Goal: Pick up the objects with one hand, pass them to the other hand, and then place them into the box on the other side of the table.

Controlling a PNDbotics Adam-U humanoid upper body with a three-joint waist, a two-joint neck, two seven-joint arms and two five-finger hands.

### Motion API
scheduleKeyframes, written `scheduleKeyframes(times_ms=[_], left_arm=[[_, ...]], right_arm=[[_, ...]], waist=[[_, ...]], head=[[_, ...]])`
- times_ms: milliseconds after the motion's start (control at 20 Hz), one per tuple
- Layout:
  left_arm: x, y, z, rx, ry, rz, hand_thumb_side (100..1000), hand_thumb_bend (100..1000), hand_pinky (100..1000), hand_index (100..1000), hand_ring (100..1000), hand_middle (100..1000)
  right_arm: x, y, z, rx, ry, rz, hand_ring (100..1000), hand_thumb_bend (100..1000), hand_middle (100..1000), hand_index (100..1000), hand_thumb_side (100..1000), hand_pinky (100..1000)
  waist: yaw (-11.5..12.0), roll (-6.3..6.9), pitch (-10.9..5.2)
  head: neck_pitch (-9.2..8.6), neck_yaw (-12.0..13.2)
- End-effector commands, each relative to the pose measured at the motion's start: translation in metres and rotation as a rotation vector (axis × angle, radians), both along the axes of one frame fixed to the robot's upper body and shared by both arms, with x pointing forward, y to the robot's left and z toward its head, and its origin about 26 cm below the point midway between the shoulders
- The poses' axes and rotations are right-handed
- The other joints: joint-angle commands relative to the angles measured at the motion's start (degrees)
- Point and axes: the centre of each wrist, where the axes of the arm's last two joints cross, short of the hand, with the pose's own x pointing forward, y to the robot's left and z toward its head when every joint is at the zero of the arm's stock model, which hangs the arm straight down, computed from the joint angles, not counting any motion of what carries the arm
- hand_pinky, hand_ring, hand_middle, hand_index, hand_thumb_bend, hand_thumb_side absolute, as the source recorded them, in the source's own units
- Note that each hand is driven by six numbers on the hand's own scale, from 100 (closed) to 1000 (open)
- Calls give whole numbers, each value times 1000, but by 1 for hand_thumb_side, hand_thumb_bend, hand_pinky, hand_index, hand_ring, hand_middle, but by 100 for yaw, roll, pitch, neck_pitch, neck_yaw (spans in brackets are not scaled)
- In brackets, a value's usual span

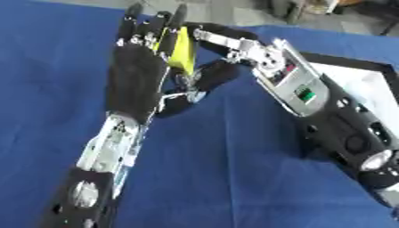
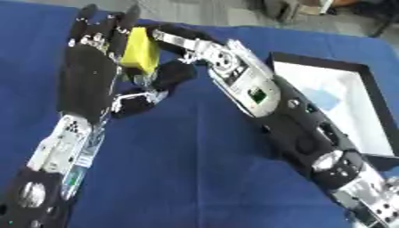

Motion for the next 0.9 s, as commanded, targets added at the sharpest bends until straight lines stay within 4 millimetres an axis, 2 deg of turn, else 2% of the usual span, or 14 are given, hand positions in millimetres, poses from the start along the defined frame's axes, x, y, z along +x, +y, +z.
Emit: scheduleKeyframes(times_ms=[50, 200, 350, 900], left_arm=[[-10, -17, 5, 9, -14, -41, 379, 725, 871, 895, 811, 659], [-10, -14, 5, -10, -16, -41, 363, 686, 870, 862, 810, 655], [-8, -5, 6, -34, -27, -41, 384, 679, 872, 857, 811, 656], [3, 29, -4, -47, -10, -35, 383, 696, 864, 881, 813, 663]], right_arm=[[-5, 1, 13, 13, -37, 13, 1000, 100, 1000, 1000, 353, 1000], [-6, -1, 14, 17, -40, 8, 1000, 100, 1000, 1000, 359, 1000], [-4, -7, 12, 17, -33, -13, 1000, 100, 1000, 1000, 355, 1000], [0, -28, 10, 23, -23, -78, 1000, 100, 1000, 1000, 339, 1000]], waist=[[-18, 44, -143], [-13, 61, -154], [5, 105, -181], [55, 286, -281]], head=[[-3, -22], [5, -37], [38, -72], [125, -175]])
